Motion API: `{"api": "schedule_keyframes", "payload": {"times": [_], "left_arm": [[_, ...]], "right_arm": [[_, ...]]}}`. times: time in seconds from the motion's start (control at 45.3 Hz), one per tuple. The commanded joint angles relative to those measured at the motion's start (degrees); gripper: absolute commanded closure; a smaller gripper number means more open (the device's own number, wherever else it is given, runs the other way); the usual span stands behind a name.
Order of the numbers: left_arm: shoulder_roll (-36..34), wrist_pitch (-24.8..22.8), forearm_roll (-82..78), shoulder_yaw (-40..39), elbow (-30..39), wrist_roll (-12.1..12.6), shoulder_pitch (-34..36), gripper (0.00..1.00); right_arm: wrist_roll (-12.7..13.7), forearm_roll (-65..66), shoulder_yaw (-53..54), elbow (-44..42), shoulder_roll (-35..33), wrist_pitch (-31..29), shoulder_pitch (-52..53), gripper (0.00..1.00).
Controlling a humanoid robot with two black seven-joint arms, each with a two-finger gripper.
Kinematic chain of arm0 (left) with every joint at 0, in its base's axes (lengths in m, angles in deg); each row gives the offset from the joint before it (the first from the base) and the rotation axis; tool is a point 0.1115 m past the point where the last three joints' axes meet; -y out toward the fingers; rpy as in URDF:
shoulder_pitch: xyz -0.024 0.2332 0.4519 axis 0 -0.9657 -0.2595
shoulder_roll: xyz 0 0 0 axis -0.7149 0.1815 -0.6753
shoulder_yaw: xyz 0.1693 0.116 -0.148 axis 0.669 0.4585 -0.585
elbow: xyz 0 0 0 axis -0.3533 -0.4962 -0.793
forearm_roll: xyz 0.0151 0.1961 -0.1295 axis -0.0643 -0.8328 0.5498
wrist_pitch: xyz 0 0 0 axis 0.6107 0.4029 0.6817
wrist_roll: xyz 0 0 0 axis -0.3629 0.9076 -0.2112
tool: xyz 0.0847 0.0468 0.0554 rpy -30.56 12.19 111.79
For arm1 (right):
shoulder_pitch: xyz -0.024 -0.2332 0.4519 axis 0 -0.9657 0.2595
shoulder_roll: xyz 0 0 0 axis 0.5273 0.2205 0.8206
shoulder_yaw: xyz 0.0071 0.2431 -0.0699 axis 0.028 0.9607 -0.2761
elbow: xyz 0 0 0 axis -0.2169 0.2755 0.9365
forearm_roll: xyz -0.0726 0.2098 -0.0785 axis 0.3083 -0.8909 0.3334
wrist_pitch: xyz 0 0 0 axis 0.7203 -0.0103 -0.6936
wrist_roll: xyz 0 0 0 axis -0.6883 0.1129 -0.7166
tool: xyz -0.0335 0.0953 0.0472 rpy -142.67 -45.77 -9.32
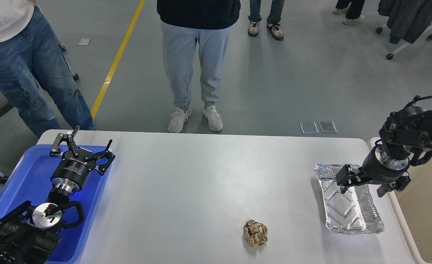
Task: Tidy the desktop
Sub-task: 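Lower the right gripper onto the edge of the silver foil tray, then close the right gripper on the foil tray's rim nearest the bin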
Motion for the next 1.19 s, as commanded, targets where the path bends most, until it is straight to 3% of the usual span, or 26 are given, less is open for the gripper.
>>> {"api": "schedule_keyframes", "payload": {"times": [0.0,0.926,1.169], "left_arm": [[0.0,0.0,0.0,0.0,0.0,0.0,0.0,0.00],[0.0,0.0,0.0,-0.1,0.0,0.0,0.0,0.00],[0.0,0.0,0.0,0.0,0.0,-0.1,0.0,0.00]], "right_arm": [[0.0,-0.1,0.0,-0.2,-1.4,4.6,-1.3,0.00],[0.0,3.4,1.2,-8.9,-0.8,13.0,-10.9,0.00],[0.0,5.0,2.3,-8.8,-1.4,19.0,-15.4,0.00]]}}
